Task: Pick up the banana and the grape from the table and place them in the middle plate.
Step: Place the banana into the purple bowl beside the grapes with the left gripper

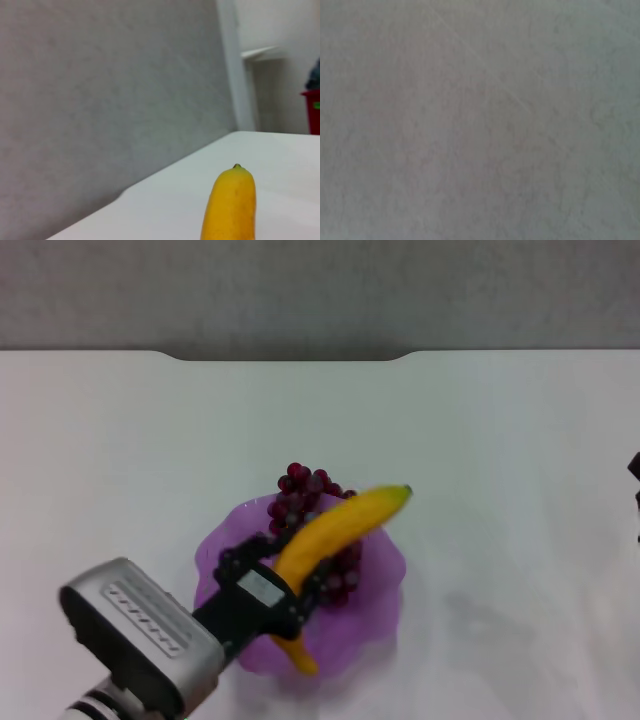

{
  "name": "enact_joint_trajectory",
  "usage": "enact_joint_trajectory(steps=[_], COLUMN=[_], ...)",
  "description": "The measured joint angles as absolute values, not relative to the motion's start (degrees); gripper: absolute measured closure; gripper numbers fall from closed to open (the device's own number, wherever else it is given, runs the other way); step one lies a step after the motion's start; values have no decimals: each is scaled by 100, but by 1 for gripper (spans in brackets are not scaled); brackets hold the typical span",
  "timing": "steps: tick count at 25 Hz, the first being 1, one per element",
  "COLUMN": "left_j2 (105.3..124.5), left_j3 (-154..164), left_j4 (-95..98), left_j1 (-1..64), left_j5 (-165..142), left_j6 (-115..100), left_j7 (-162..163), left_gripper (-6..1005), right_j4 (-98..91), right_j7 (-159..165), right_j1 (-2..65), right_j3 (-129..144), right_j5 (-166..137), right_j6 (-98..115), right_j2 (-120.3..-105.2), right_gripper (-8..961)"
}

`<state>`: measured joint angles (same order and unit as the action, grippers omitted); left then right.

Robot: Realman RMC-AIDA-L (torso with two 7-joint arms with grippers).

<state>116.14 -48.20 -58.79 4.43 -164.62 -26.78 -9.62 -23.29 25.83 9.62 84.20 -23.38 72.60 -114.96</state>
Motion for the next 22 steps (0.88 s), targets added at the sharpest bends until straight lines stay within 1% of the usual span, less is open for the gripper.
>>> enact_joint_trajectory(steps=[18,22], left_j2=[11639,11683], left_j3=[-4759,-5103], left_j4=[-5675,-5681], left_j1=[1069,1154], left_j5=[-16454,-16415], left_j6=[-2387,-2138], left_j7=[-1062,-989], left_gripper=[508,509], right_j4=[-2329,-2329], right_j7=[2590,2590], right_j1=[1011,1033], right_j3=[8441,8458], right_j5=[-2338,-2343], right_j6=[7229,7217], right_j2=[-11496,-11496], right_gripper=[950,950])
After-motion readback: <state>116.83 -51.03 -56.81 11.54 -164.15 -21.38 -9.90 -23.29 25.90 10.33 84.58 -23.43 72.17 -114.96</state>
